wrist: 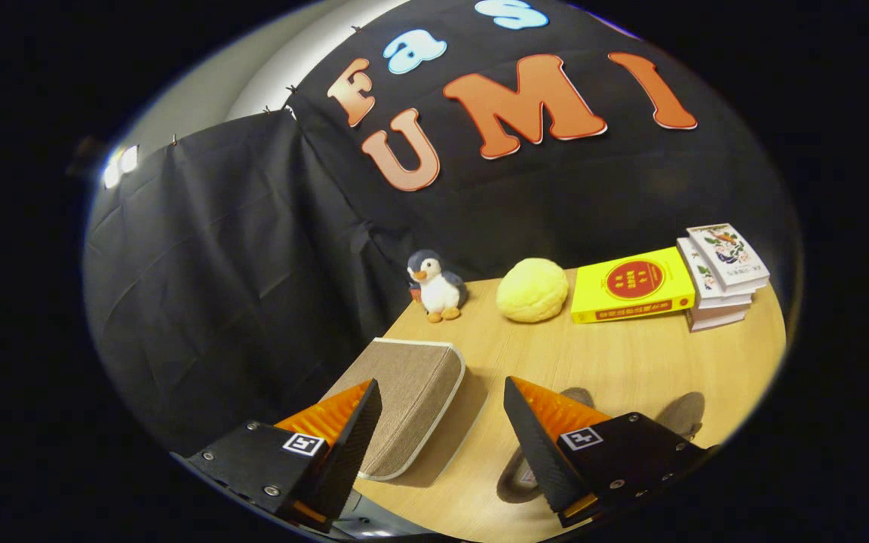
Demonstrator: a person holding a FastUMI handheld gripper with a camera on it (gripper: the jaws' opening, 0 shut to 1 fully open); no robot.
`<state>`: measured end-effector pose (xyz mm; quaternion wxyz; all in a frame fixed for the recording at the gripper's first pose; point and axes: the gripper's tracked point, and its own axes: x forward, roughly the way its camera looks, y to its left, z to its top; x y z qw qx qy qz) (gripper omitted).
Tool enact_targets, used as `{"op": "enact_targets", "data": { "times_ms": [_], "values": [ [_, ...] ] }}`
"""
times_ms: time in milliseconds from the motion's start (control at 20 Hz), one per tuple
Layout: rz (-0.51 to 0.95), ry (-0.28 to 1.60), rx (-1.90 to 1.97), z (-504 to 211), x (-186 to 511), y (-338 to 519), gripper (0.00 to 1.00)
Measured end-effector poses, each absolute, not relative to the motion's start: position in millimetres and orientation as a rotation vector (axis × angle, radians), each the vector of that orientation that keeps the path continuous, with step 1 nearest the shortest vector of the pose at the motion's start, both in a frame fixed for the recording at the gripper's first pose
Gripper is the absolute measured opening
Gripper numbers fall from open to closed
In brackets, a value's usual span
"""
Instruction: Open the storage box then place both shoes into the box .Put the left shoe in first, then the right shoe, with the right side of both shoes facing outward in a uniform manner.
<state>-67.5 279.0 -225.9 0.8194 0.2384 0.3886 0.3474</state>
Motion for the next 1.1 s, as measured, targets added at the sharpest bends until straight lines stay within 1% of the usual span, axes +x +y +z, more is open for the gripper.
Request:
{"op": "enact_targets", "data": {
  "times_ms": [350, 600, 850, 1100],
  "values": [
    [0.886, 1.065, 0.616, -268.4, -109.9, 326.6, 0.97],
    [0.940, 1.194, 0.710, -294.0, -127.1, 356.1, 0.97],
    [0.952, 1.260, 0.793, -314.7, -133.2, 383.0, 0.97],
    [0.980, 1.302, 0.861, -315.6, -143.2, 393.1, 0.96]
  ]
}}
